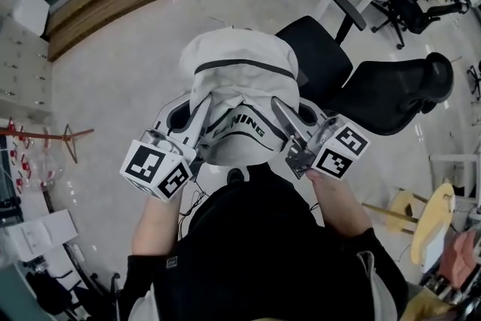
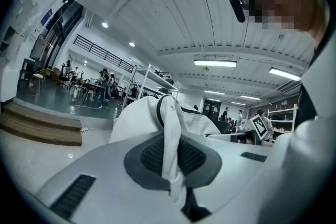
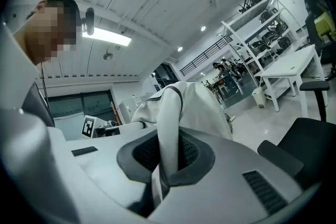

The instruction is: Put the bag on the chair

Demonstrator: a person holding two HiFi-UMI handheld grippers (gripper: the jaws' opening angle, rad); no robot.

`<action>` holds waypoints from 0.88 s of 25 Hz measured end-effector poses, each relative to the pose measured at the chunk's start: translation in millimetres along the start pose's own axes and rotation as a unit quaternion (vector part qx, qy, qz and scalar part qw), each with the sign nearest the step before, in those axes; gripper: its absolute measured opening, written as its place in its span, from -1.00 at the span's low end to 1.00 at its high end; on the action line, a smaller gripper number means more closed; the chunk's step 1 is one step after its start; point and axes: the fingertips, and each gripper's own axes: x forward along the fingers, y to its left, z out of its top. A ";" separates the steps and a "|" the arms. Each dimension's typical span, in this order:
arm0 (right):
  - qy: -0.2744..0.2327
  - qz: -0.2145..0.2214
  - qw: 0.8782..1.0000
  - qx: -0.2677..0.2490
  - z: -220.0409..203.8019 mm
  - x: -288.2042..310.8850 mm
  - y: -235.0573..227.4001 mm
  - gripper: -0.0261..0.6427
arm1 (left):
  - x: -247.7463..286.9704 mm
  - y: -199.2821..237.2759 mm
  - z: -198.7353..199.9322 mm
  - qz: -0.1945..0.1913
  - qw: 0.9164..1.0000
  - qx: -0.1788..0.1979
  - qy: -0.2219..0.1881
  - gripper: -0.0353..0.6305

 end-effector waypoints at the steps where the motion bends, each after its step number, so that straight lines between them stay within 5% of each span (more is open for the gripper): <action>1: 0.001 0.006 1.000 0.000 5.9 5.1 -8.9 -0.83 | 10.5 6.6 2.6 0.002 1.000 -0.004 0.000 -0.83; 6: -0.001 0.040 0.999 -0.014 54.2 31.9 -47.5 -0.83 | 62.9 34.7 33.2 0.018 1.000 -0.017 -0.015 -0.83; 13: -0.020 0.070 0.996 -0.056 125.3 61.7 -89.2 -0.83 | 121.1 54.7 84.5 0.025 0.998 0.011 -0.048 -0.83; 22: -0.019 0.047 0.997 -0.061 148.0 119.4 -130.6 -0.83 | 168.3 120.5 96.3 0.002 0.999 -0.016 -0.051 -0.83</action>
